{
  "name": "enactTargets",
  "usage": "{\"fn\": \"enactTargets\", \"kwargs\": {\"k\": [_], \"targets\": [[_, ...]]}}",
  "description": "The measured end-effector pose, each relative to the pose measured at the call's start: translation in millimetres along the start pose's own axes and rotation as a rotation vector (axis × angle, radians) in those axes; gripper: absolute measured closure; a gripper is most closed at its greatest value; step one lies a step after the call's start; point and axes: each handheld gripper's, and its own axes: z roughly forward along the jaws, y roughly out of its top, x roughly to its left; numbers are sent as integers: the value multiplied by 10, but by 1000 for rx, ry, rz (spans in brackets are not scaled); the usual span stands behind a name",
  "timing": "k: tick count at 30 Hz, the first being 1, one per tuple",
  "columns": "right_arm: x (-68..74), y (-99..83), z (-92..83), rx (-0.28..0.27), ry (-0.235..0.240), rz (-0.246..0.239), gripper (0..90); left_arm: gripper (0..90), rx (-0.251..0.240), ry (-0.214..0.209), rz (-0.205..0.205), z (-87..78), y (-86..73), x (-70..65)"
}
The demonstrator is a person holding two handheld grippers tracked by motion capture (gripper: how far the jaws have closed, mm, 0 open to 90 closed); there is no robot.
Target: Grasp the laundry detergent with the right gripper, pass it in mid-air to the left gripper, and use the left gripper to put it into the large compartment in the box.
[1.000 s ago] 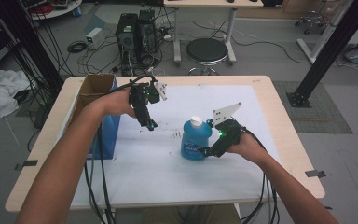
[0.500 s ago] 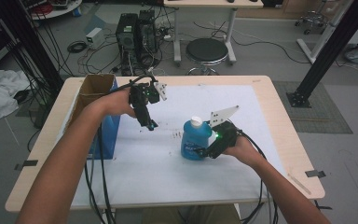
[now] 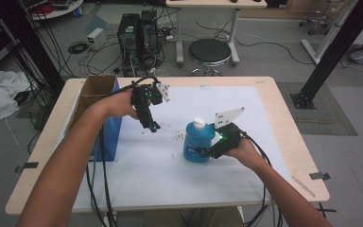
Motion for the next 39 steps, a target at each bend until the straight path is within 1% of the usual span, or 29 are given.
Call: {"fn": "enactTargets", "kwargs": {"k": [4,5,6,10,13,16,20,22,30,39], "targets": [[11,-13,17,-12,-2,-4,187,49,-1,1,-1,3,-5,-1],[8,-15,13,-18,1,-5,227,49,-2,2,-1,4,-5,-1],[5,-20,6,-31,11,-3,242,50,-2,2,-2,3,-6,-2],[0,-35,2,-45,7,5,241,49,-2,3,-1,3,-6,0],[4,-48,8,-48,9,8,242,50,2,2,6,5,-2,2],[6,-61,21,-52,11,5,253,49,2,2,2,10,2,-1],[11,-66,25,-65,20,-3,310,49,0,2,1,11,3,-3],[11,-67,24,-65,22,-3,314,50,3,3,1,14,1,-1],[14,-70,40,-56,3,-19,334,49,4,2,-1,29,5,1],[8,-74,39,-67,-11,-34,390,50,2,2,-7,32,-7,7]]}}
